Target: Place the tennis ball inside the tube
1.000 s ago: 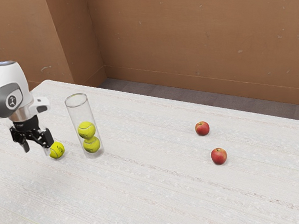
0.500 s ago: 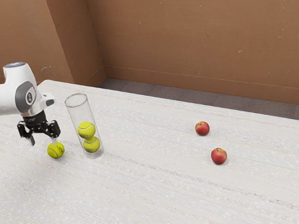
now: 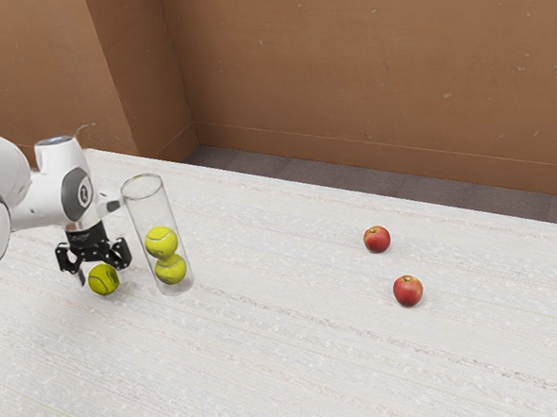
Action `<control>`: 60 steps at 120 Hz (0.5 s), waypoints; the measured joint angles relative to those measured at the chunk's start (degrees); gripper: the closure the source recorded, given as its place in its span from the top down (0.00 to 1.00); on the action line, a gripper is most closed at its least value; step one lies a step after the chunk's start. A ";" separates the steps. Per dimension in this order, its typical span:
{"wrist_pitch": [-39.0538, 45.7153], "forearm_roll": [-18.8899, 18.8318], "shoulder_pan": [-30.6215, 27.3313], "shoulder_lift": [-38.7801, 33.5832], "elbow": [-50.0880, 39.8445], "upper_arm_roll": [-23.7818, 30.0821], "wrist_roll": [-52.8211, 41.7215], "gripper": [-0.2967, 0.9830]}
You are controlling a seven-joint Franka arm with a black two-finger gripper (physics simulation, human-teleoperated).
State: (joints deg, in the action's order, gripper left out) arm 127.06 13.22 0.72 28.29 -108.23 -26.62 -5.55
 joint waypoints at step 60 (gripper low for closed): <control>-0.24 2.99 -0.63 2.92 2.09 -0.21 -2.12 0.62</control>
State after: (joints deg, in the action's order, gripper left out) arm 126.82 16.21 0.09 31.21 -106.14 -26.83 -7.67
